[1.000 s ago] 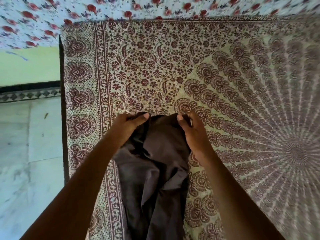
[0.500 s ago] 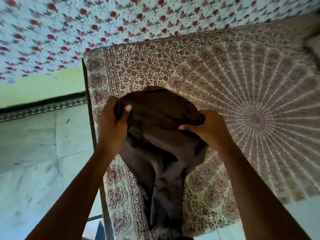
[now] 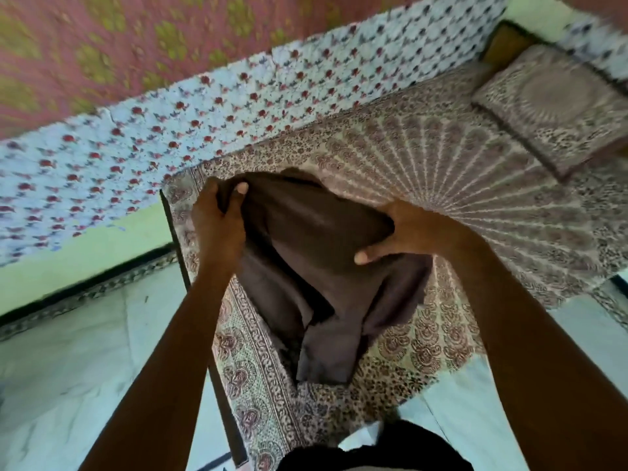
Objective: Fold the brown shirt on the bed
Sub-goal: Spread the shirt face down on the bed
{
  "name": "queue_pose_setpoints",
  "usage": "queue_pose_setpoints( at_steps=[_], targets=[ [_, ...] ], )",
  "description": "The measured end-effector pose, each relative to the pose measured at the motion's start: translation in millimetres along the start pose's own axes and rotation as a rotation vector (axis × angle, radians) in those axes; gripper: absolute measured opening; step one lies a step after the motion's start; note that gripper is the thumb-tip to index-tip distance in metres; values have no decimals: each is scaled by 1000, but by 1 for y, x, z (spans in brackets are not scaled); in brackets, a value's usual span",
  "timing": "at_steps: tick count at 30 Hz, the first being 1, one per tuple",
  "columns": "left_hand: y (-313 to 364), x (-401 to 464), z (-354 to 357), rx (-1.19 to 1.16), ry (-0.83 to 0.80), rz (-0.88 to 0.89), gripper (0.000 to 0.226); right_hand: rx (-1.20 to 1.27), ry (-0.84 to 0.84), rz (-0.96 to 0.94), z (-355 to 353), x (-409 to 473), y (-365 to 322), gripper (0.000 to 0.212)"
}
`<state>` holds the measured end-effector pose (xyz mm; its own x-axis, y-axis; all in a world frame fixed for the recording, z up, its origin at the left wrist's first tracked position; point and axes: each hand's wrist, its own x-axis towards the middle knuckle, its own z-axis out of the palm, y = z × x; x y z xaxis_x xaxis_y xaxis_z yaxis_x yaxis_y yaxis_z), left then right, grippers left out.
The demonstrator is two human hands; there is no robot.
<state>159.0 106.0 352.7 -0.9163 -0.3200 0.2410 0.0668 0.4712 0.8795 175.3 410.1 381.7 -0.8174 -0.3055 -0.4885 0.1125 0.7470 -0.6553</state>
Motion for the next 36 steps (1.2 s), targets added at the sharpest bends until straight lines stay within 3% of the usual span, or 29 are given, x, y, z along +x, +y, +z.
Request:
queue_pose_setpoints(
  at_steps=[1,3,5,7,9,12,16,20,23,27,29,31,33,36],
  targets=[
    [11,-8,2,8,3,21,27,-105,-44,30,-7,-12,4,91],
    [31,-24,5,37,30,63,27,-153,-61,-11,-22,-35,16,68],
    [51,-37,10,49,70,104,27,-51,86,-86,-36,-56,32,37],
    [76,-50,16,54,109,164,27,34,356,-164,-53,-76,57,26],
    [102,-65,26,60,130,209,24,76,460,-240,-68,-94,78,19],
    [127,-81,47,80,192,214,28,196,398,-339,-84,-114,100,28],
    [162,-98,78,101,278,221,29,117,396,-428,-113,-135,126,32],
    [193,-112,101,178,293,247,32,-26,270,-320,-160,-146,148,82],
    [203,-112,114,184,327,233,36,-233,270,-248,-193,-144,158,44],
    [206,-100,126,211,335,161,35,10,574,-301,-229,-138,171,42],
    [205,-87,134,212,300,174,35,113,533,-344,-241,-134,180,29],
    [204,-74,143,237,254,181,38,51,494,-348,-249,-126,185,24],
    [204,-61,154,284,207,177,43,-67,627,-300,-256,-111,192,29],
    [212,-47,177,452,95,160,47,-135,960,-117,-264,-91,199,12]
  ],
)
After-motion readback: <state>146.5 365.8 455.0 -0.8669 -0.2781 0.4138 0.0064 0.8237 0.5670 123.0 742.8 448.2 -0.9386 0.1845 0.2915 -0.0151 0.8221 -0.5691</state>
